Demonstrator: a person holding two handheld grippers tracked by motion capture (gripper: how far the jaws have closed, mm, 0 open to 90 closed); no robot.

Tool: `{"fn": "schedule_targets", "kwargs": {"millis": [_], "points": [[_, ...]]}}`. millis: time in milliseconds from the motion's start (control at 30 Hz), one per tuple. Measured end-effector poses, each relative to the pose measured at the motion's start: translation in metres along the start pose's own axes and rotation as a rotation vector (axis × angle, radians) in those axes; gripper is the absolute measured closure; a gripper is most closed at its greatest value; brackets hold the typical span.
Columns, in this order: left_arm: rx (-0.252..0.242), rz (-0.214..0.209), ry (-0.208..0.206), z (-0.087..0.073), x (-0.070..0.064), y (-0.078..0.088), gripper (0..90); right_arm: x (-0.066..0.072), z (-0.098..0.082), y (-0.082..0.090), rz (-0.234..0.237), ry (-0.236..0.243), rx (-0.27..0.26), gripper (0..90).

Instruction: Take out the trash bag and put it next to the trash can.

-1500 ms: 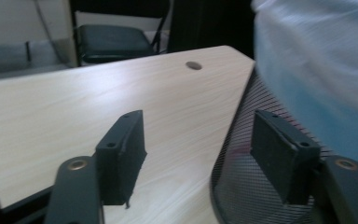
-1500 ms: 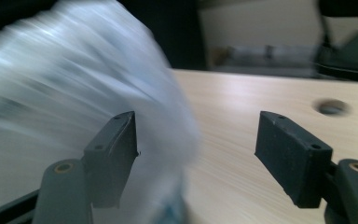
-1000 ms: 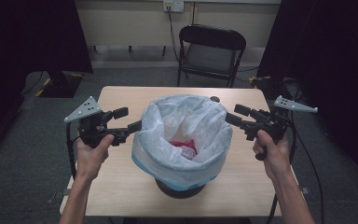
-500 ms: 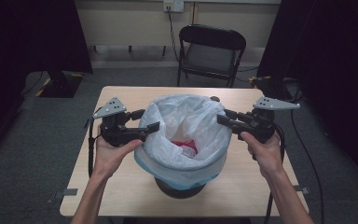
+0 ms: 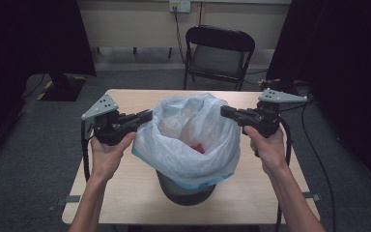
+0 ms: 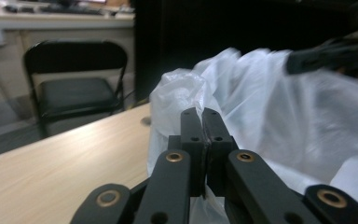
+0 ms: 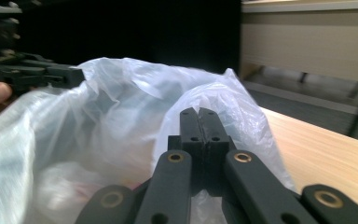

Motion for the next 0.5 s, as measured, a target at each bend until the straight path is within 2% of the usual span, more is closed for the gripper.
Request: {"fn": "schedule_targets", "kwargs": {"millis": [67,133,167,200,233,267,300,333,400,433,467,500], "points": [[-0.003,-0.033,-0.018,0.007,-0.01,0.001,90.0,0.003,0.004,0.0,0.01,0.006,-0.008,90.0],[-0.004,-0.041,-0.05,0.015,-0.02,-0.001,90.0,0.011,0.011,-0.001,0.04,0.018,-0.02,90.0],[-0.012,-0.06,-0.055,0.02,-0.026,-0.002,90.0,0.016,0.015,-0.001,0.057,0.021,-0.026,90.0],[-0.033,-0.103,-0.066,0.031,-0.036,-0.003,90.0,0.025,0.022,-0.001,0.098,0.033,-0.035,90.0],[-0.033,-0.103,-0.066,0.031,-0.036,-0.003,90.0,0.025,0.022,-0.001,0.098,0.033,-0.035,90.0],[-0.044,-0.12,-0.07,0.037,-0.041,-0.004,90.0,0.029,0.026,-0.001,0.115,0.038,-0.039,90.0],[-0.054,-0.147,-0.07,0.043,-0.046,-0.005,90.0,0.038,0.033,-0.002,0.157,0.043,-0.049,90.0],[-0.065,-0.17,-0.074,0.049,-0.051,-0.006,90.0,0.042,0.037,-0.002,0.17,0.049,-0.055,90.0],[-0.077,-0.184,-0.087,0.06,-0.06,-0.007,90.0,0.046,0.041,-0.002,0.181,0.057,-0.059,90.0],[-0.083,-0.196,-0.096,0.065,-0.065,-0.008,90.0,0.056,0.048,-0.001,0.228,0.066,-0.075,90.0],[-0.093,-0.207,-0.094,0.069,-0.07,-0.009,90.0,0.06,0.05,0.0,0.248,0.074,-0.08,90.0],[-0.1,-0.208,-0.098,0.072,-0.073,-0.009,90.0,0.06,0.05,0.0,0.248,0.074,-0.08,90.0]]}}
Point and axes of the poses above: each handheld gripper's, and its own axes: y roughly backward along the jaws, z roughly out of its top, x roughly to its left, the point moved 6 cm from there along -y, roughly forward along the jaws, and after that the axes turned 12 degrees about x, right-handed, at the moved point
